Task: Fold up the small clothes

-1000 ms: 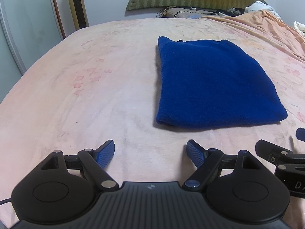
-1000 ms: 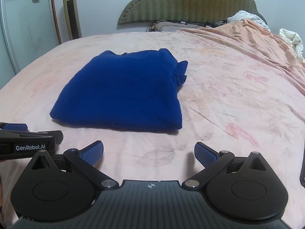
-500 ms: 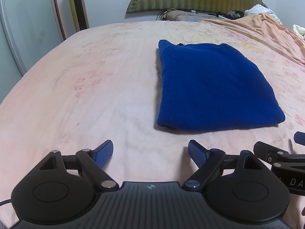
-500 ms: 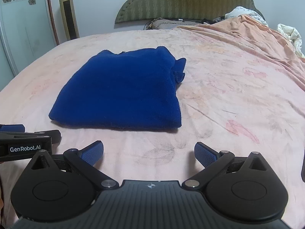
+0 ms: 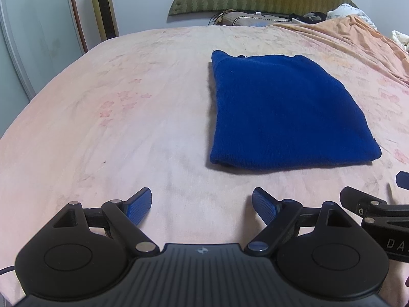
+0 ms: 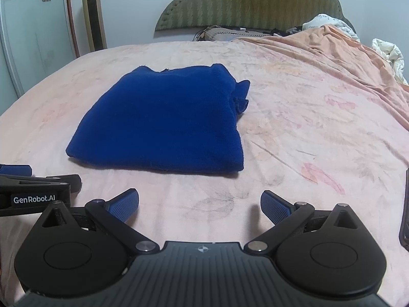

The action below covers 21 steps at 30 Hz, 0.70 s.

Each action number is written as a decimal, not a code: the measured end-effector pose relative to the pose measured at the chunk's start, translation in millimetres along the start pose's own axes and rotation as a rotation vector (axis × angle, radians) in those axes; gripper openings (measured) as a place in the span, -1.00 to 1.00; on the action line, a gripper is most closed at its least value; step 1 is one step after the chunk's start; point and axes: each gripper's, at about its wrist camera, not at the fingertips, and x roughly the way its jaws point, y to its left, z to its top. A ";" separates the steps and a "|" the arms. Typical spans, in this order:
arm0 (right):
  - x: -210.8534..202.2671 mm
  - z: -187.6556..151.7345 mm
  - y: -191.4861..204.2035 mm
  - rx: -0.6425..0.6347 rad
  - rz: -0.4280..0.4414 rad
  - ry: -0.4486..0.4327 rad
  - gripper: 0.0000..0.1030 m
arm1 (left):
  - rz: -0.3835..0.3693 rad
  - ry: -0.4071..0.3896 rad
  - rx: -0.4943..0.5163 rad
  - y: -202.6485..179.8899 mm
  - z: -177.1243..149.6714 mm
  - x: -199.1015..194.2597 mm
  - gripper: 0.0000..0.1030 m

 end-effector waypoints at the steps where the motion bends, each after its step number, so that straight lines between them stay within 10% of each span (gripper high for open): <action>1: -0.3 0.3 0.2 0.001 -0.003 0.000 0.99 | -0.001 0.000 -0.001 0.2 -0.2 0.2 0.67; 21: -5.3 0.6 -1.3 0.005 -0.020 -0.009 0.99 | -0.004 0.010 -0.002 0.5 -1.8 0.1 0.67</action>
